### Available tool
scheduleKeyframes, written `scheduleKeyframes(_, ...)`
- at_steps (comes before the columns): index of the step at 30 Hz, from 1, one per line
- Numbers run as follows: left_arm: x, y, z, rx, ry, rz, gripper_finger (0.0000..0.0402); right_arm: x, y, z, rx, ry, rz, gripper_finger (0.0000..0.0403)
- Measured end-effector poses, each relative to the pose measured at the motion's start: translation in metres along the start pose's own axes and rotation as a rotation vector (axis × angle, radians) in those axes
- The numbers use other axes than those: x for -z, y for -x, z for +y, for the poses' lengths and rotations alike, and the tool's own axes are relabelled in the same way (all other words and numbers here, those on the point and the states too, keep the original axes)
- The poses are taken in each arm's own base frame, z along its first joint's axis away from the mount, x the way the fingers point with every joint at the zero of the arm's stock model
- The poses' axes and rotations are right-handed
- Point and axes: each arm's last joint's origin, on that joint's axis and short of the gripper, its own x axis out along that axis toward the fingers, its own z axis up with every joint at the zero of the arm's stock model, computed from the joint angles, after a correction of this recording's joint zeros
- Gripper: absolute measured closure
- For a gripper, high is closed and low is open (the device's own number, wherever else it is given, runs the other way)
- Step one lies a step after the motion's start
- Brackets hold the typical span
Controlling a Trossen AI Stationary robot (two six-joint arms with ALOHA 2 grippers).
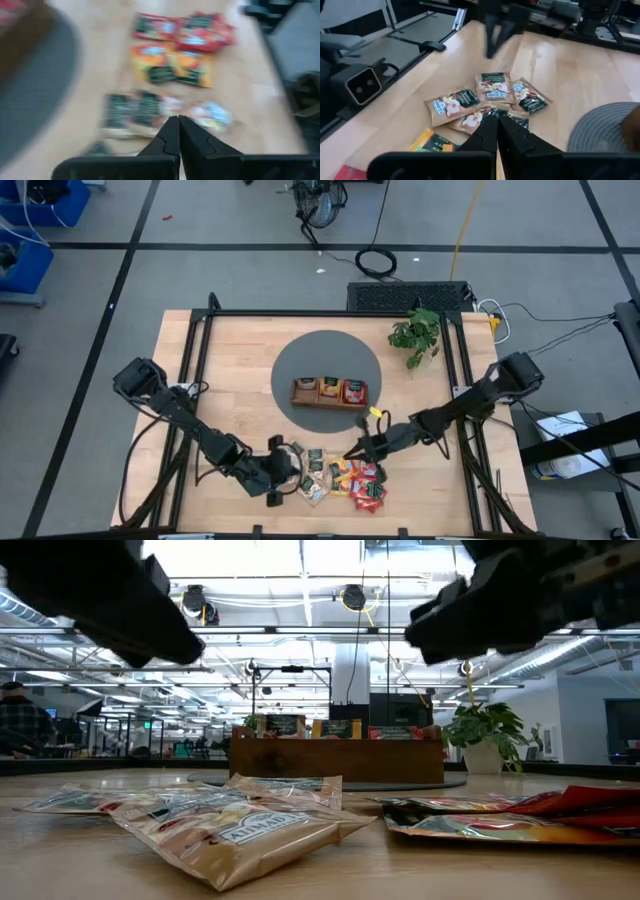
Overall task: Pick & Place Tea
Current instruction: Put the brown tea bag into the left section of the wooden organizer
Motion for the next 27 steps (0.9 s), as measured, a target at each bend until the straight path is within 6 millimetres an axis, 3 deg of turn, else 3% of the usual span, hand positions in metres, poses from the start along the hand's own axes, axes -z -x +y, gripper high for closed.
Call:
scheduleKeyframes(4, 0.000, -0.005, -0.011, 0.115, 0.014, 0.016, 0.0386, 0.016, -0.013, 0.001, -0.054, 0.001, -0.004, 0.0398)
scheduleKeyframes(12, 0.006, -0.012, -0.007, 0.000, 0.075, 0.001, 0.0383, 0.039, -0.033, -0.008, -0.067, -0.226, -0.063, 0.0394)
scheduleKeyframes(16, 0.012, -0.019, -0.003, 0.010, 0.083, 0.051, 0.0389, 0.041, -0.041, -0.012, -0.139, -0.288, -0.049, 0.0377)
scheduleKeyframes(27, 0.021, -0.067, 0.018, 0.031, 0.146, 0.021, 0.0398, 0.055, -0.059, -0.013, -0.124, -0.396, 0.063, 0.0299)
